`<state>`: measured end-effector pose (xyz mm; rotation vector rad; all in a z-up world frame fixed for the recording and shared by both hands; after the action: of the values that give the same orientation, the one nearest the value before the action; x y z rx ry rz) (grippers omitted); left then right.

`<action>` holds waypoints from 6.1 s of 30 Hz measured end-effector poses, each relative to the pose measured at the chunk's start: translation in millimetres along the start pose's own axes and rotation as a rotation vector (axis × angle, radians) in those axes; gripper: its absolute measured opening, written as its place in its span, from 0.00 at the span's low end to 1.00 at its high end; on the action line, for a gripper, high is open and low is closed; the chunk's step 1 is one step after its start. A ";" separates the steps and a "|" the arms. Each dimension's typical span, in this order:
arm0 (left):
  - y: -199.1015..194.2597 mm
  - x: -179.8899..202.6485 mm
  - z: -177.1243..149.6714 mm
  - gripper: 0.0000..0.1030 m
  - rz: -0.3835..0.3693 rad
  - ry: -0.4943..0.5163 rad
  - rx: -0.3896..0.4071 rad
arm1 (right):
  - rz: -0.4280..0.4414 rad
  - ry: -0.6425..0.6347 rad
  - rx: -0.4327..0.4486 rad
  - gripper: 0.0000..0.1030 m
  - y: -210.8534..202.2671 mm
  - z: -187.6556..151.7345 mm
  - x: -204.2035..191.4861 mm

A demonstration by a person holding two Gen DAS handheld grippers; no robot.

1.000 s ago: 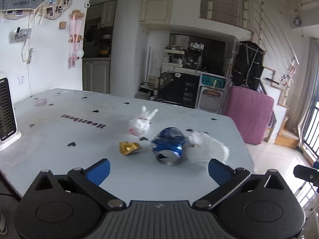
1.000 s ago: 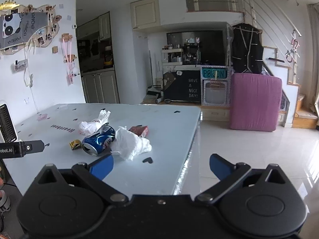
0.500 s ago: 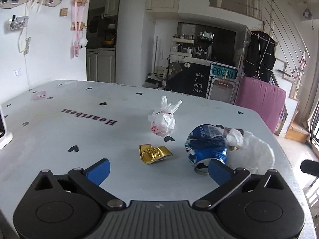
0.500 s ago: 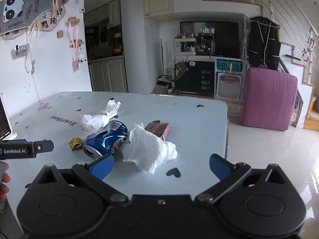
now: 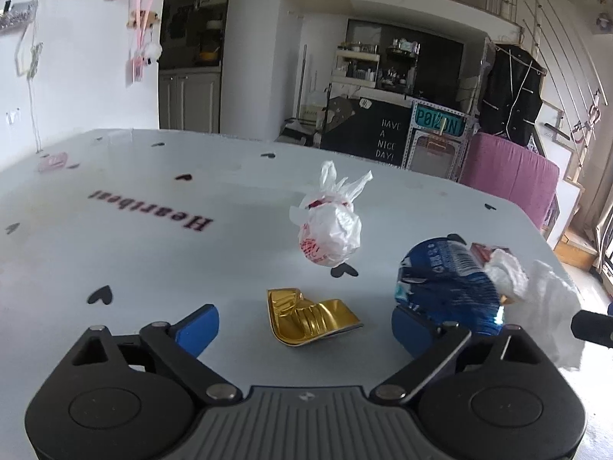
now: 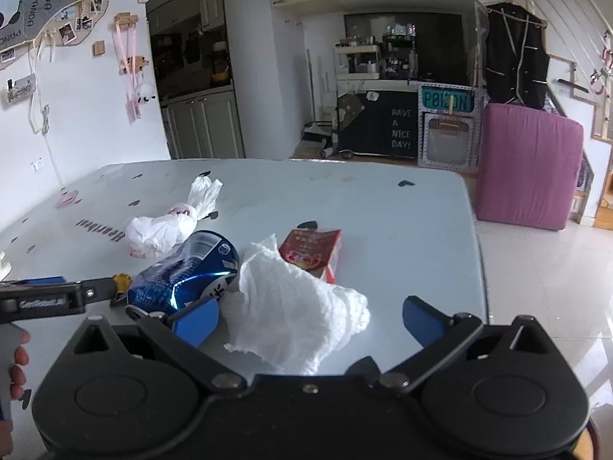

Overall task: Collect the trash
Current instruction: 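Lower the left gripper onto the gold wrapper while the right gripper reaches the white tissue, then close the left gripper on the gold wrapper while the right gripper grips the white tissue, then carry the gold wrapper and white tissue with both tools over the yellow wastebasket, then open the left gripper to drop the gold wrapper while the right gripper releases the tissue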

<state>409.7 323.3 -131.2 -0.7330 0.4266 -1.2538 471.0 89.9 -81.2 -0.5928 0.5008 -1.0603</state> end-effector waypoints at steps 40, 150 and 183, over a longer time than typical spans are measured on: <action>-16.4 15.0 -23.7 0.60 -0.007 0.001 -0.001 | -0.026 -0.076 -0.079 0.15 -1.6 -18.3 -2.1; 49.1 486.8 -171.5 0.60 -0.343 0.382 -0.362 | -0.259 0.385 -0.261 0.14 -127.7 -215.8 384.9; 227.4 481.7 -225.6 0.72 -0.281 0.069 -0.914 | -0.127 0.652 -0.709 0.14 34.3 -252.8 386.5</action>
<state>553.6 -166.4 -403.4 -1.5621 1.0074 -1.3278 488.4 -301.2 -328.5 -0.9007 1.4612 -1.1863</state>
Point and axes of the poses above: each gripper's, at about its wrist camera, not at the fingertips, and y roughly the way its jaws point, x to its right, z to its top, the point moved 10 cm from there along y, roughly the way its jaws point, and after that the axes turned 10 degrees about -x, right-handed, at the moved point
